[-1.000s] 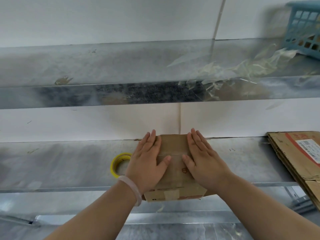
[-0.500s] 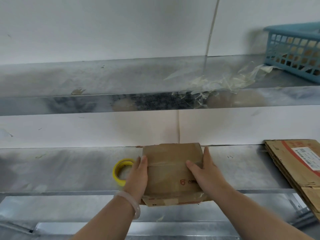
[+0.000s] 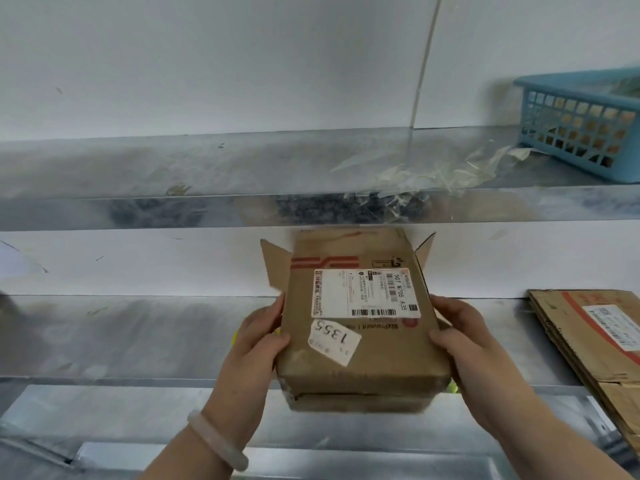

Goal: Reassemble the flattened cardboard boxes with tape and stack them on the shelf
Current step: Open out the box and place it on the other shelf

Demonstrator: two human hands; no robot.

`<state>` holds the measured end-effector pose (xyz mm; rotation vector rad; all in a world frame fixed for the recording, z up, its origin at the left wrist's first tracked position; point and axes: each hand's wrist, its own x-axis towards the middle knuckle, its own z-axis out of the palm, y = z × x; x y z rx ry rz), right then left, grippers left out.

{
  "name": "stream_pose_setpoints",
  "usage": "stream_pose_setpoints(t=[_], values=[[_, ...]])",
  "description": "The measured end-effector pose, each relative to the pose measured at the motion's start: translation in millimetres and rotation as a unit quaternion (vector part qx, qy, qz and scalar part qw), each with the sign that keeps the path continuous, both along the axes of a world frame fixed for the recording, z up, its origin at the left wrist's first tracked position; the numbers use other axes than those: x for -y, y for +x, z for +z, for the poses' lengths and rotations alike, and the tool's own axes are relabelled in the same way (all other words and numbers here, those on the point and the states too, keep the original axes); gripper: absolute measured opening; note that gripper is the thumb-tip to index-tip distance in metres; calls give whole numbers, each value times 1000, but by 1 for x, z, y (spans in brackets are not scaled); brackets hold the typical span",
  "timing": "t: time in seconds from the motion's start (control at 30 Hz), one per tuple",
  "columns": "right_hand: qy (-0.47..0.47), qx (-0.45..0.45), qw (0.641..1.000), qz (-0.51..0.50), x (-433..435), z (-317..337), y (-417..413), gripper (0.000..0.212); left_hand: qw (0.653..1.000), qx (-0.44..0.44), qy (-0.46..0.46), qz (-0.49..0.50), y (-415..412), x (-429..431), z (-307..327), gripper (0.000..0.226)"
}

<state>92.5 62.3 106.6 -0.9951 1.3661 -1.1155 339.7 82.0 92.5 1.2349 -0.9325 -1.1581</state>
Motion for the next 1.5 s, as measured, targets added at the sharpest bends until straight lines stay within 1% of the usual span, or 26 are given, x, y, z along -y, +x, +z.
stream_pose_setpoints(t=[0.1, 0.17, 0.2, 0.27, 0.3, 0.37, 0.47, 0.53, 0.57, 0.67, 0.73, 0.77, 0.87, 0.93, 0.97, 1.0, 1.07, 1.13, 1.17, 1.23, 1.27, 1.33, 1.37, 1.43, 1.5], values=[[-37, -22, 998, 42, 0, -18, -4, 53, 999, 42, -8, -24, 2, 1, -17, 59], [-40, -43, 996, 68, -1, -30, -5, 57, 999, 20, 16, -30, 3, 0, -34, 64], [-39, -51, 995, 80, -2, -35, -5, 54, 999, -4, 31, -34, 4, 0, -42, 69], [-36, -57, 994, 86, -4, -44, -3, 42, 997, -42, 49, -52, 4, -1, -53, 76], [-39, -55, 995, 75, -5, -48, -1, 36, 996, -49, 49, -55, 3, -1, -57, 74], [-45, -40, 998, 36, -6, -54, 4, 30, 995, -65, 54, -46, 3, -2, -59, 61], [-55, -40, 998, 12, -10, -58, 9, 34, 997, -47, 50, -24, 3, -6, -58, 40], [-60, -49, 997, 6, -12, -58, 10, 37, 998, -28, 58, -16, 2, -8, -54, 32], [-55, -52, 997, 0, -12, -57, 10, 40, 997, -28, 67, -9, 1, -7, -51, 33], [-11, -47, 998, -27, -8, -48, 12, 48, 992, -41, 116, 11, -1, -3, -45, 53], [37, -48, 998, -34, -2, -41, 12, 57, 990, -36, 132, 24, -4, -1, -37, 52], [64, -49, 996, -39, 1, -37, 11, 55, 990, -36, 137, 29, -6, 0, -34, 49], [102, -43, 993, -41, 9, -34, 3, 29, 984, -84, 157, 23, -6, 2, -35, 40], [102, -20, 994, -36, 8, -34, -2, 19, 976, -138, 167, -9, -3, -1, -40, 26], [94, -16, 995, -33, 6, -35, -4, 18, 972, -161, 172, -21, -2, -4, -44, 24], [80, -19, 996, -30, 4, -36, -6, 15, 968, -172, 179, -27, 0, -8, -47, 28], [39, -39, 998, -32, -2, -38, -8, 13, 972, -153, 181, -13, 4, -13, -50, 33], [-3, -64, 997, -44, -5, -37, -7, 16, 981, -103, 164, 7, 6, -18, -47, 44], [-20, -70, 996, -50, -5, -35, -4, 18, 984, -91, 150, 20, 7, -20, -45, 46], [-38, -85, 994, -52, -3, -30, 5, 22, 983, -115, 124, 67, 10, -24, -39, 43], [-45, -92, 994, -47, -3, -27, 11, 21, 981, -121, 118, 94, 13, -26, -35, 46], [-62, -94, 993, -42, -3, -19, 25, 20, 980, -103, 97, 141, 22, -32, -24, 54], [-72, -98, 992, -38, -3, -16, 34, 19, 980, -87, 80, 160, 28, -35, -20, 54], [-88, -114, 989, -23, -4, -9, 54, 18, 977, -65, 49, 197, 44, -45, -12, 44], [-86, -115, 990, -1, -5, -5, 80, 19, 971, -72, 43, 223, 66, -56, -7, 41]])
